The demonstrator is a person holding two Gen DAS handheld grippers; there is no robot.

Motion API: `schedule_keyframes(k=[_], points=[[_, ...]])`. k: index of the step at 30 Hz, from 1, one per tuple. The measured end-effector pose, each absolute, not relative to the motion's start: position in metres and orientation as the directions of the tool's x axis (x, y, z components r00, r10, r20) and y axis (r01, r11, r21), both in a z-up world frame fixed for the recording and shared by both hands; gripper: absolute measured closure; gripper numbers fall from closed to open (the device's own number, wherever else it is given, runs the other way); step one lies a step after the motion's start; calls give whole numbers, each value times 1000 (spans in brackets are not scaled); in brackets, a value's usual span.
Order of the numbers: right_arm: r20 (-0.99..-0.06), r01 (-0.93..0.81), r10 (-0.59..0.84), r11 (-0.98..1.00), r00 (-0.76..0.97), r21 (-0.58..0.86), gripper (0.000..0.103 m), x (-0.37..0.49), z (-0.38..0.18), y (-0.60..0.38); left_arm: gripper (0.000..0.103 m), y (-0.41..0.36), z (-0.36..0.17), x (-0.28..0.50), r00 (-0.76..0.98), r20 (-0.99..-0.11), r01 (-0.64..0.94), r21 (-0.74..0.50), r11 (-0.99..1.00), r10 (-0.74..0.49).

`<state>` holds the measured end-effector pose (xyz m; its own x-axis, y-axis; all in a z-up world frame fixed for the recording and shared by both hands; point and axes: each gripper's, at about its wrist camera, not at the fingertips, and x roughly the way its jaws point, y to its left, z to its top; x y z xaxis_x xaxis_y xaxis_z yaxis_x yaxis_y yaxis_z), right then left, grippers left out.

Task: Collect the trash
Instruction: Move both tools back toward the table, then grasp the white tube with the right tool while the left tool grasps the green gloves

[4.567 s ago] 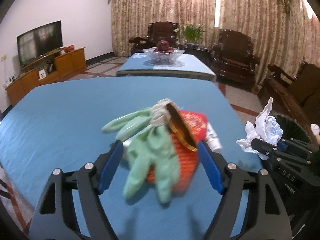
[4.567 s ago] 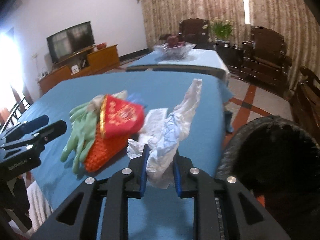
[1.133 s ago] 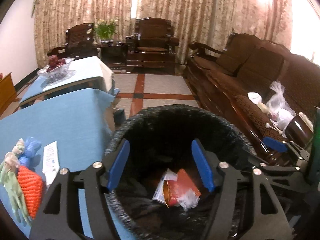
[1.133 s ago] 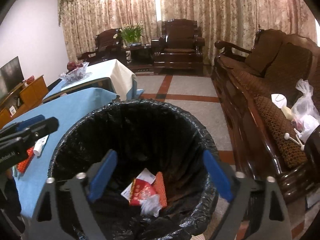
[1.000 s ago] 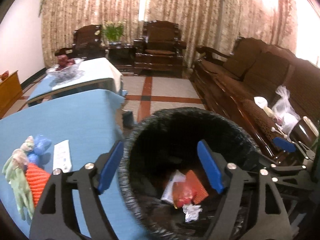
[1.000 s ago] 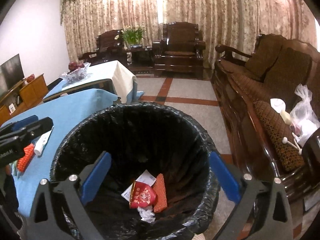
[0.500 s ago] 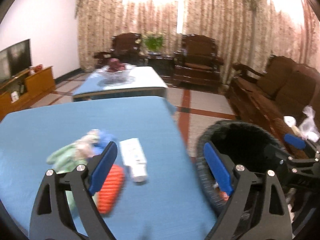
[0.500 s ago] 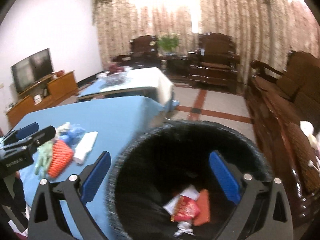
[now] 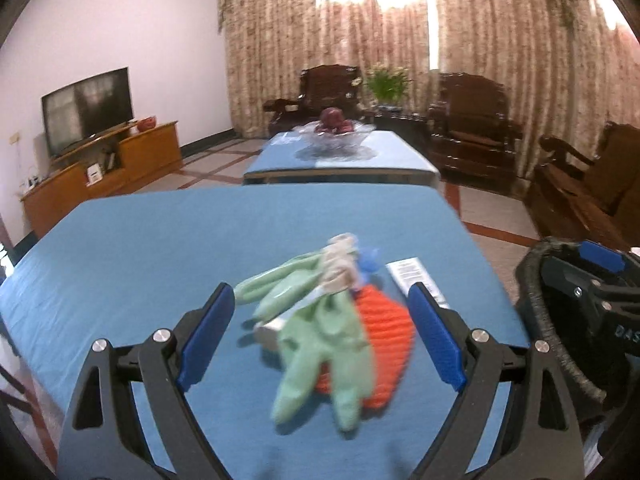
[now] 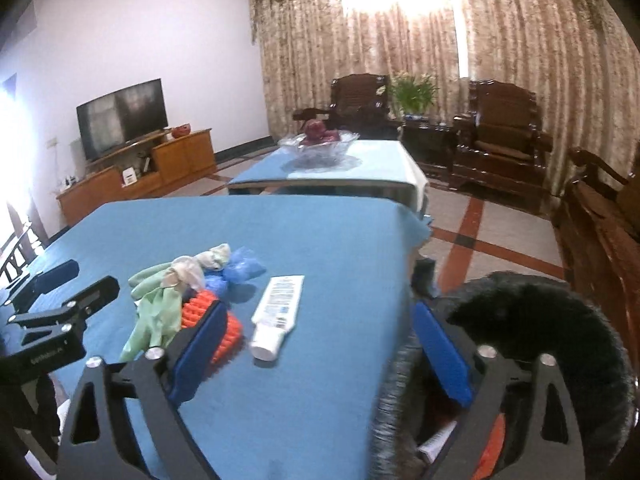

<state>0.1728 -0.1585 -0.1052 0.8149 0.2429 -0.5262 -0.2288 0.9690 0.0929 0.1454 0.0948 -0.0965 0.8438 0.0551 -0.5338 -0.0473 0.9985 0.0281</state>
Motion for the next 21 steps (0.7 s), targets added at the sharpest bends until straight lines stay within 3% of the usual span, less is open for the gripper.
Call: schedule_keyframes(k=[7, 21], points=[[-593, -241, 252, 965, 764, 101, 31, 202, -147, -122, 20, 118, -119, 152, 824, -559, -89, 26, 996, 89], [-735, -220, 230, 969, 639, 112, 44, 249, -195, -102, 20, 138, -145, 164, 800, -592, -108, 24, 994, 101]])
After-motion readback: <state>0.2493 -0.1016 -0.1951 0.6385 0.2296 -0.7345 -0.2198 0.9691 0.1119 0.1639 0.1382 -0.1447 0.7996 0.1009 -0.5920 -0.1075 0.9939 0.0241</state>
